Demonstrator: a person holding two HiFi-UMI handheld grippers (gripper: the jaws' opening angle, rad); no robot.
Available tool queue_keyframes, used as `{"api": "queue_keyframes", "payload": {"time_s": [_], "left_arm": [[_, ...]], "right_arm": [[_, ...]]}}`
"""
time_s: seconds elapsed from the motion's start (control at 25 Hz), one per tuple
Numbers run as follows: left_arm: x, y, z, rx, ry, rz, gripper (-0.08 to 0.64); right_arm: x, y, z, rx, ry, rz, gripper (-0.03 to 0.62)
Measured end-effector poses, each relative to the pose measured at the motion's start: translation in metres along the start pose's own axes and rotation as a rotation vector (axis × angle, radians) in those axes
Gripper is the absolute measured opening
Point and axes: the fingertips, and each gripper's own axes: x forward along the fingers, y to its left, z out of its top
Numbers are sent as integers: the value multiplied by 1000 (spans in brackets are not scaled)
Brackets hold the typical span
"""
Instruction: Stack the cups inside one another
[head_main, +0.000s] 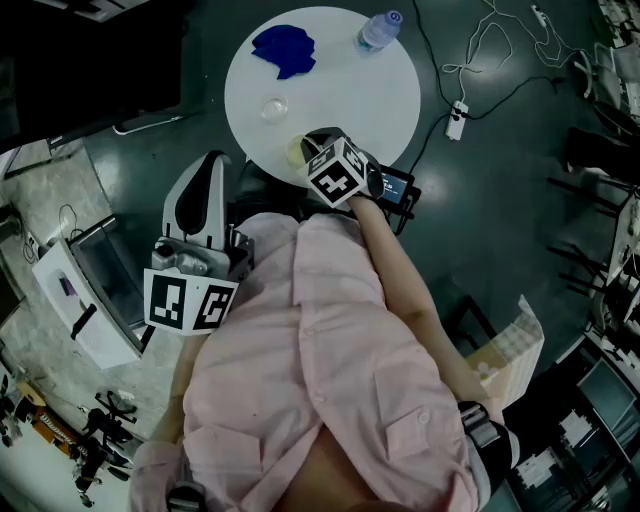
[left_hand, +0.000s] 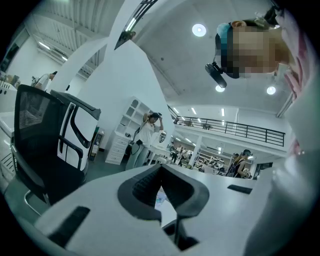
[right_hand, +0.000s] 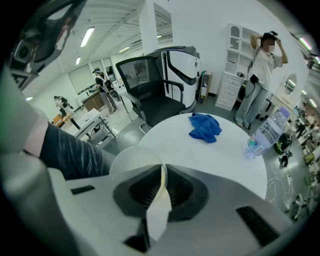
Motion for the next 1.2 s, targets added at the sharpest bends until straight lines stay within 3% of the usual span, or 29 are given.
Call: {"api": "queue_keyframes", "payload": {"time_s": [0.6, 1.2], "left_arm": [[5, 1, 0, 4, 8, 13, 9], [11, -5, -2, 12, 12, 10, 9]], "right_arm": [[23, -1, -18, -36, 56, 18, 41], [29, 1, -22, -107, 35, 6, 41]]}}
